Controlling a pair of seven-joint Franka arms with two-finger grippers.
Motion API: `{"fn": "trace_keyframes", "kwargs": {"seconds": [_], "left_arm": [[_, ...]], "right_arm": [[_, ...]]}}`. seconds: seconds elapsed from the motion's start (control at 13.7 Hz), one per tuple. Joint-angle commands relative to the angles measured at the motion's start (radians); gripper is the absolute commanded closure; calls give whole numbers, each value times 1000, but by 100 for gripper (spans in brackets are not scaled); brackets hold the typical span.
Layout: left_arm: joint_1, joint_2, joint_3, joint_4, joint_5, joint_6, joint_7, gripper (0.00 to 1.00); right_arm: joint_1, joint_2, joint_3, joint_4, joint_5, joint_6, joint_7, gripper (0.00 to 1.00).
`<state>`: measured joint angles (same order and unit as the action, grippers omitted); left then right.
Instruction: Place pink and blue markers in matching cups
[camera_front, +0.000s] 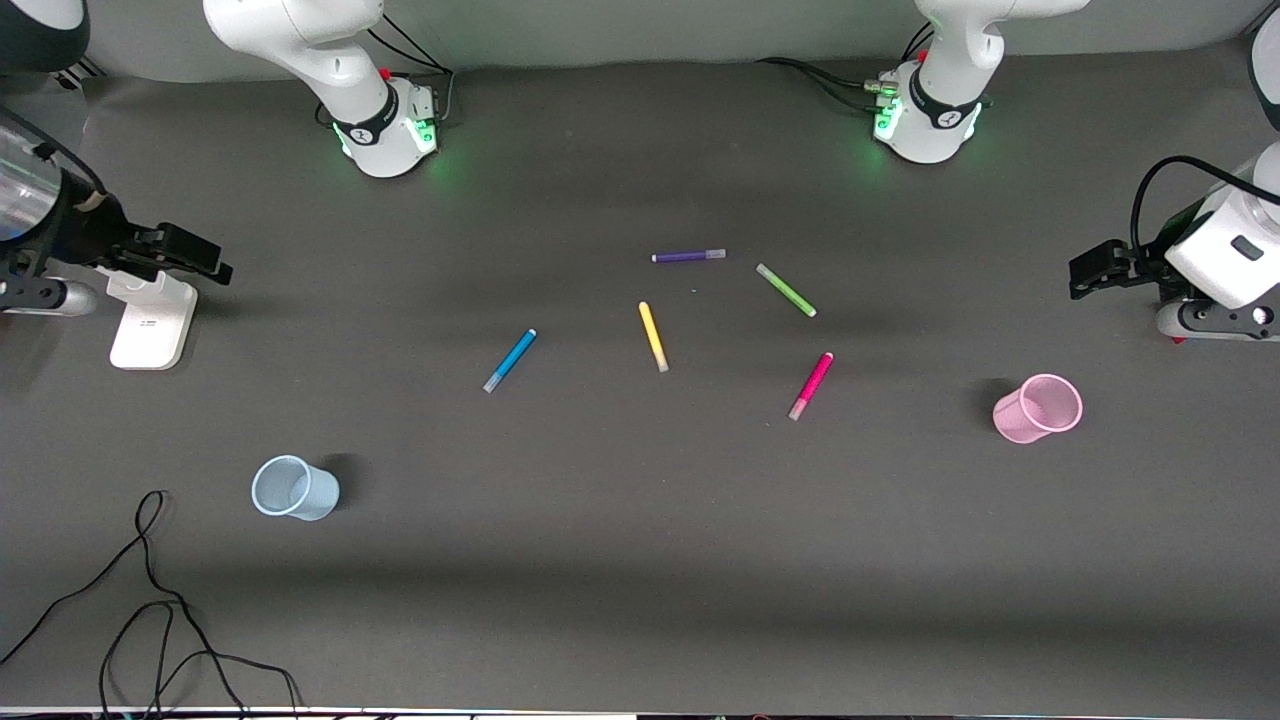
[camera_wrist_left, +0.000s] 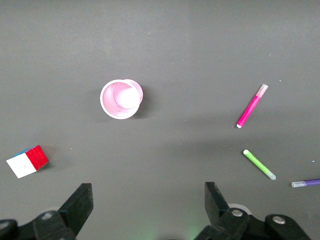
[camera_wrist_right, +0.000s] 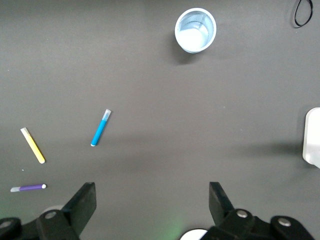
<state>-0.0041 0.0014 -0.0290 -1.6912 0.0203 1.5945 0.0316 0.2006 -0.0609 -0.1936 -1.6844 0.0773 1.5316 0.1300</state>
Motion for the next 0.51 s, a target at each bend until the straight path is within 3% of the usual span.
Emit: {"fn": "trace_keyframes", "kwargs": {"seconds": [0.0,0.44], "left_arm": [[-10,-1,9,10,-2,-16,16,1],[-19,2,7,13,-3,-16,16,1]], "right_arm": [[-3,19,-4,41,19,-30,-35,0],[6,35,-4,51,19,-33,-23,0]]}}
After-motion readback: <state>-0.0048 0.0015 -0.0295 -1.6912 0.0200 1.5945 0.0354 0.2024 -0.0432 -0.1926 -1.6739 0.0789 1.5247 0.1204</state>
